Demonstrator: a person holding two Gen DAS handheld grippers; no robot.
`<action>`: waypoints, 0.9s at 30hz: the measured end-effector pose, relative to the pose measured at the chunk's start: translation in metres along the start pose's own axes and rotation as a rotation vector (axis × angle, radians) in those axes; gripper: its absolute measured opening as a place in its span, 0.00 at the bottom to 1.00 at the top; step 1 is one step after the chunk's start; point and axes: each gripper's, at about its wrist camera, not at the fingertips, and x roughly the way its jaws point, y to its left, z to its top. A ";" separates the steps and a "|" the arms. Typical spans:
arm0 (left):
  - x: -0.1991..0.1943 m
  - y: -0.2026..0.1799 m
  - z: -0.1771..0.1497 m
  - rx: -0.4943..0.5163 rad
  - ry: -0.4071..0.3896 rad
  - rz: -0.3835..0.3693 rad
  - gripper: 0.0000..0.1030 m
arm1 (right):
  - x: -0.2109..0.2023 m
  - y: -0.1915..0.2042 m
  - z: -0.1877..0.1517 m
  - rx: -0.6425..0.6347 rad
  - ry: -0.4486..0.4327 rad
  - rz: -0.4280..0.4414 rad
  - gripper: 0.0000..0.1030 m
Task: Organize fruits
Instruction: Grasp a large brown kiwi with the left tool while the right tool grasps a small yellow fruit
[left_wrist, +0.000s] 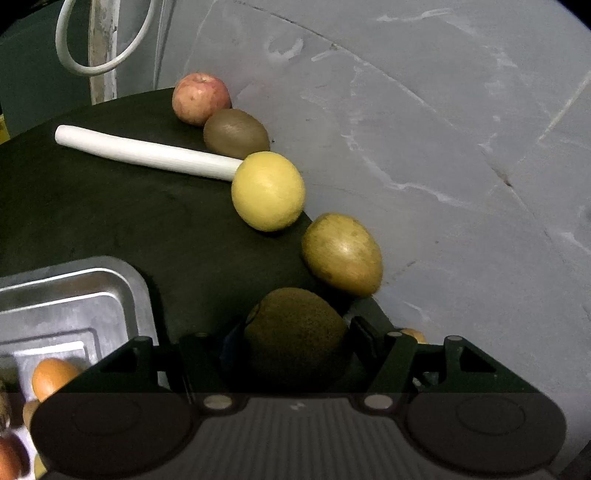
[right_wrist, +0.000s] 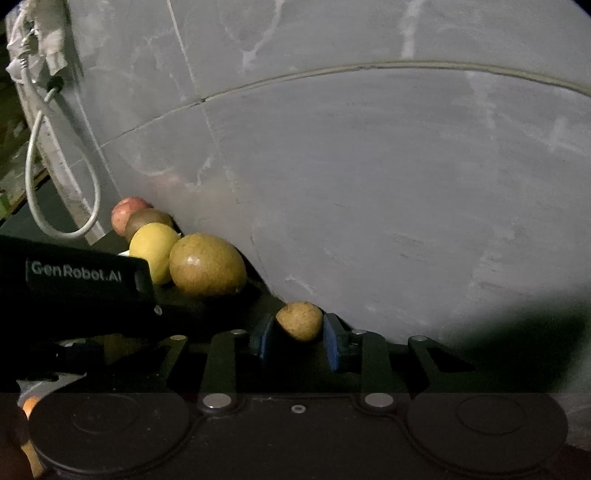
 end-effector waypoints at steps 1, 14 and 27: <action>-0.003 -0.002 -0.003 -0.001 -0.003 -0.001 0.64 | -0.002 -0.002 -0.001 -0.010 0.003 0.012 0.30; -0.037 -0.023 -0.047 -0.018 -0.033 -0.055 0.64 | -0.048 -0.019 -0.025 -0.169 0.021 0.126 0.30; -0.099 -0.008 -0.108 -0.090 -0.097 -0.079 0.64 | -0.109 -0.012 -0.054 -0.250 -0.013 0.166 0.30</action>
